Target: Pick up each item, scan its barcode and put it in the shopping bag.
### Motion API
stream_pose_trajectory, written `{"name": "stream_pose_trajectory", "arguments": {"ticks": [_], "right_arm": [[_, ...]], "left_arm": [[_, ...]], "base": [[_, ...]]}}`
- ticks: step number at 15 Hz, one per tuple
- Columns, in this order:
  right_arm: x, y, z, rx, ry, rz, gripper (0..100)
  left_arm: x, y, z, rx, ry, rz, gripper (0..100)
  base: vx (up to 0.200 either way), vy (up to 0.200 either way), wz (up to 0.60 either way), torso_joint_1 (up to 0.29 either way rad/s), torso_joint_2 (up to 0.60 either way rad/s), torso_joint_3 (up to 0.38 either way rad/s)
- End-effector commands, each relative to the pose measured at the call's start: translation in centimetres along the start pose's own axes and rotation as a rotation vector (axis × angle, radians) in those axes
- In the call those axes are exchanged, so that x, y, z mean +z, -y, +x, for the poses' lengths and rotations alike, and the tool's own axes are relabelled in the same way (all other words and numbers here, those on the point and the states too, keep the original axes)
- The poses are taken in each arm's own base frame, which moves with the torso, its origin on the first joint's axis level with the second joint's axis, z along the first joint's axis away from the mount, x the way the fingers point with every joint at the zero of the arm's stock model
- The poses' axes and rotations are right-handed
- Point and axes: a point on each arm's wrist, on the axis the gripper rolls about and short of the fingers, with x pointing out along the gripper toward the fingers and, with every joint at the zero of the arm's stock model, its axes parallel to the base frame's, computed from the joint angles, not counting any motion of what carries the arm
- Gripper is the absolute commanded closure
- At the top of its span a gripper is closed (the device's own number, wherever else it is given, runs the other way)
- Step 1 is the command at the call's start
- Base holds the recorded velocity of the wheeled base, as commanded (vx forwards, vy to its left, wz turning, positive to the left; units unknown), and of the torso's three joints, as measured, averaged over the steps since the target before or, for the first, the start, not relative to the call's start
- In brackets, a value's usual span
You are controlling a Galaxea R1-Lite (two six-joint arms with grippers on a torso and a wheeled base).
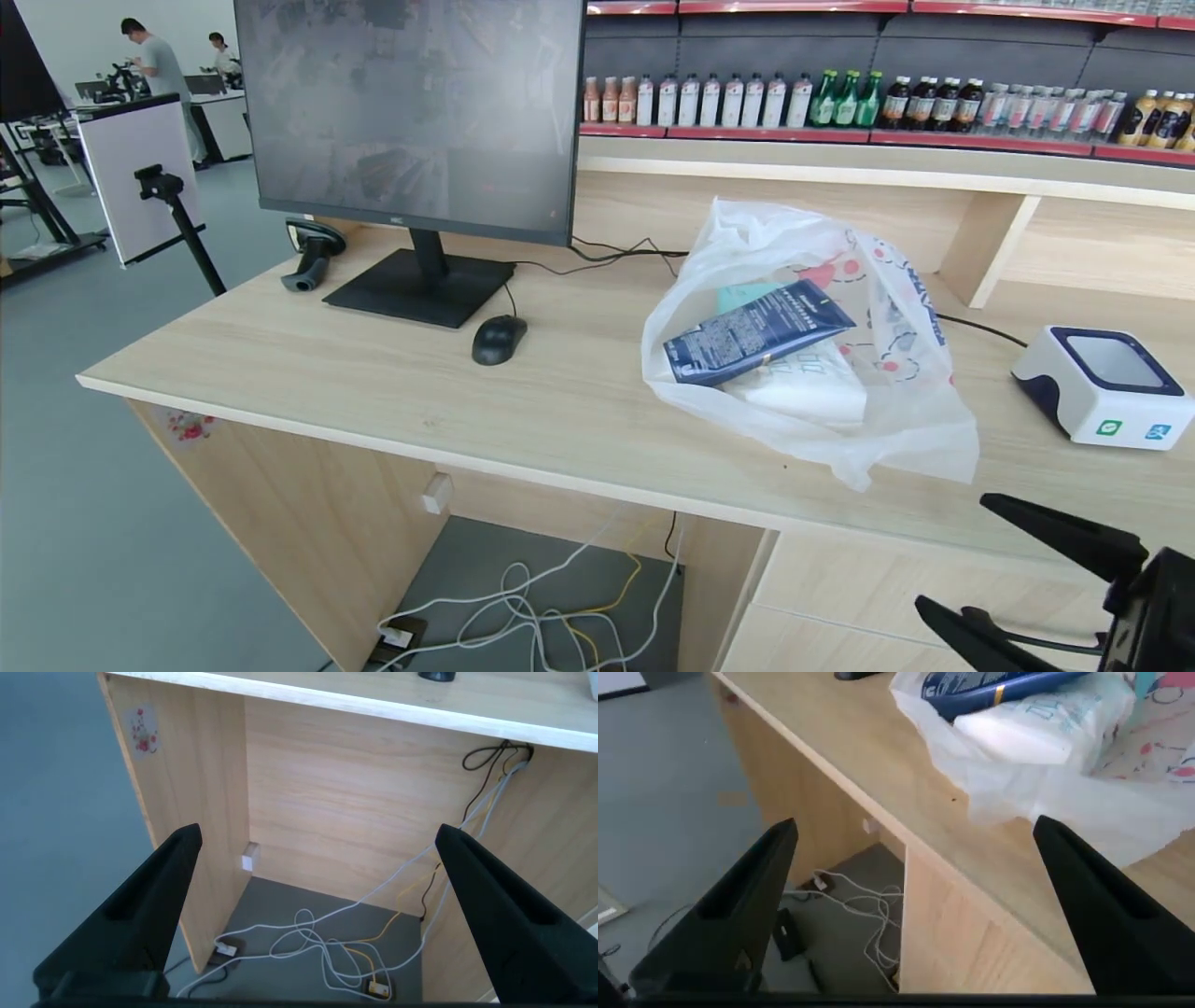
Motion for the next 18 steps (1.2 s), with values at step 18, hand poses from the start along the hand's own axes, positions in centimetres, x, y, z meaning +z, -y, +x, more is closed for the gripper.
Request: {"name": "stream_pose_trajectory", "arguments": {"ticks": [18], "right_arm": [[-6.4,-3.3,-12.1,-0.551,0.055,-0.008,0]], "left_arm": [[0.0,0.0,0.0,0.001,0.001,-0.002,0]], "base": [[0.000,0.000,0.00,0.000,0.00,0.000]]}}
